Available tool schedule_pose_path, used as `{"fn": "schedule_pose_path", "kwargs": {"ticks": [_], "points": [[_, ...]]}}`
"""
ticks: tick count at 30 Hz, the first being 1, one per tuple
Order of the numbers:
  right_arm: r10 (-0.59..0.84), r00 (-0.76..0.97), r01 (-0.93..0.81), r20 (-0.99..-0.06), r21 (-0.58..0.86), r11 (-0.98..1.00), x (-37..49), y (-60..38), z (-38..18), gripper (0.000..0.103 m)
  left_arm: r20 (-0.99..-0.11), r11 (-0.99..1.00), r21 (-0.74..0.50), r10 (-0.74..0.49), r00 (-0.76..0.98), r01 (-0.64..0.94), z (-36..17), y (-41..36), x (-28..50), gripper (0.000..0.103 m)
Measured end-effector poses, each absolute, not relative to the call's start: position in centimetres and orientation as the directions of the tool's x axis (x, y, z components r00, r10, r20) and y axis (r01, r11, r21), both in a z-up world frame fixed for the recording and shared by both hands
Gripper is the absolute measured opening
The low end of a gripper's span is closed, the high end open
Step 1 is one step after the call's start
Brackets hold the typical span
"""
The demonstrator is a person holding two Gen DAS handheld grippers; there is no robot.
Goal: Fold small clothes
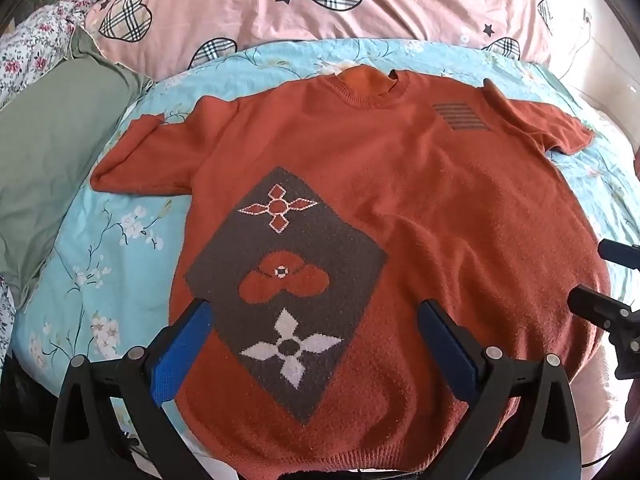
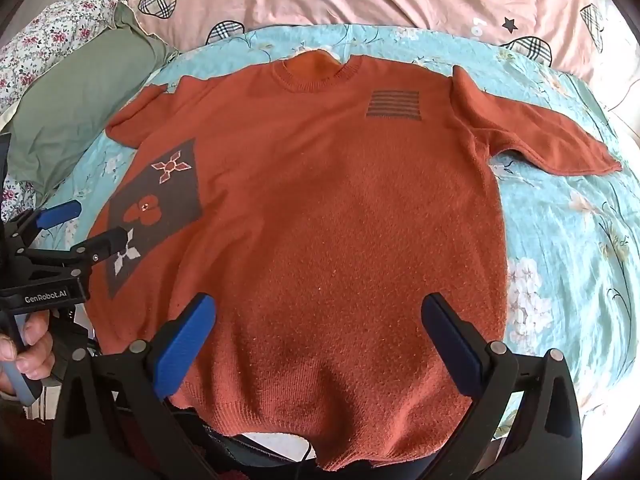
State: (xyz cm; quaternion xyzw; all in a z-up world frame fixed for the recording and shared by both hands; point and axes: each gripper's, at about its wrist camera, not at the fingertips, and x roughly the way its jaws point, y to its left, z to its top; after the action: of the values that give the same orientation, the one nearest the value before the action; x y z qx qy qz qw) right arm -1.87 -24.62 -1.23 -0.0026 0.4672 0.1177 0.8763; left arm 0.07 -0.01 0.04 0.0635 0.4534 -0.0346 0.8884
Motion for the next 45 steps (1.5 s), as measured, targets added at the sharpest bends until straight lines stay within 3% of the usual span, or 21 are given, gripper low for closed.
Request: {"fn": "schedule_pose_path", "kwargs": {"ticks": [45], "points": [[0.215,0.580,-0.185,-0.786,0.129,0.974,-0.7,-25.8,-1.8,0.103,-0.823,0.987,0.096,0.007,0.568,0.126,-1.5,-1.3,1.6,0.102]]}}
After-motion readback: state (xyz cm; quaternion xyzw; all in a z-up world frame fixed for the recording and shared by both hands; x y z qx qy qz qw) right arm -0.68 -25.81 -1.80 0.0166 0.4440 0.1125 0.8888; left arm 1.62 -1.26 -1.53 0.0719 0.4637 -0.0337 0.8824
